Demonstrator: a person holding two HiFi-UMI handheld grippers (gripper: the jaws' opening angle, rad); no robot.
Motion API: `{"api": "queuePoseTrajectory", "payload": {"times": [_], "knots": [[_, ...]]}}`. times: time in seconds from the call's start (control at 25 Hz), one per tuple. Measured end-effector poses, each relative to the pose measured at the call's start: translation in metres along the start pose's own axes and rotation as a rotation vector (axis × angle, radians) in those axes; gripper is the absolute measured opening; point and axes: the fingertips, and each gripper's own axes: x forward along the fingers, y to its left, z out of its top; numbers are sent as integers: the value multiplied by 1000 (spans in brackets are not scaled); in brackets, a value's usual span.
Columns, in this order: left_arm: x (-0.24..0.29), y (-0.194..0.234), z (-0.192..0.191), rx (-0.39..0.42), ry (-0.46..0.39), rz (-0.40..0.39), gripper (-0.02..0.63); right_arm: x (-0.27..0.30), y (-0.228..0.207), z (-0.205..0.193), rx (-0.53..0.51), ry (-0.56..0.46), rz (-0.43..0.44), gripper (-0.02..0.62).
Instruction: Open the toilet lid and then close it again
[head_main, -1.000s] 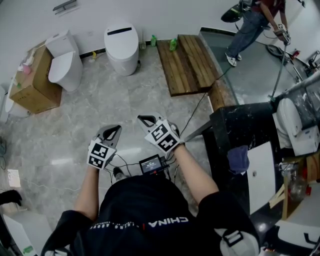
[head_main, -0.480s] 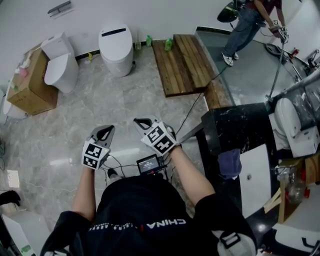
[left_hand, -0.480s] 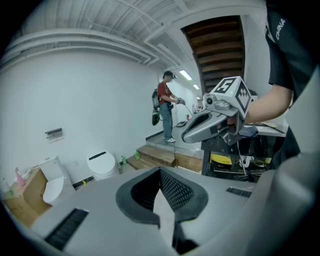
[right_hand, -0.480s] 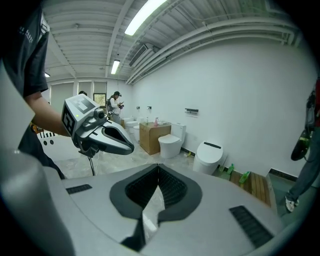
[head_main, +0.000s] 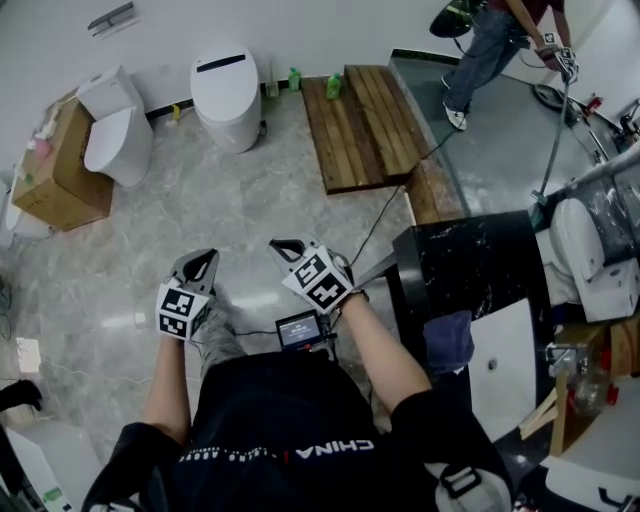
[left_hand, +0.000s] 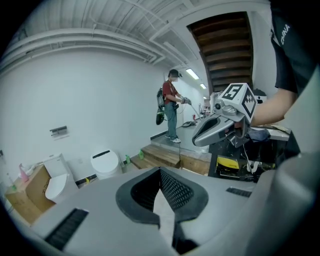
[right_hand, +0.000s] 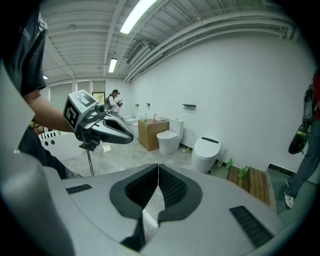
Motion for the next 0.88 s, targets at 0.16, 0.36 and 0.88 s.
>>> {"api": "queuePoseTrajectory", "payload": {"times": [0.16, 0.36, 0.88], "knots": [[20, 24, 2, 9, 4, -18, 11, 22, -23, 6, 36, -6, -20, 12], [63, 79, -10, -6, 8, -55, 11, 67, -57, 20, 51, 9, -52, 13], [161, 293, 25, -1, -24, -127, 11, 226, -184, 128, 61, 85, -161, 12]]}}
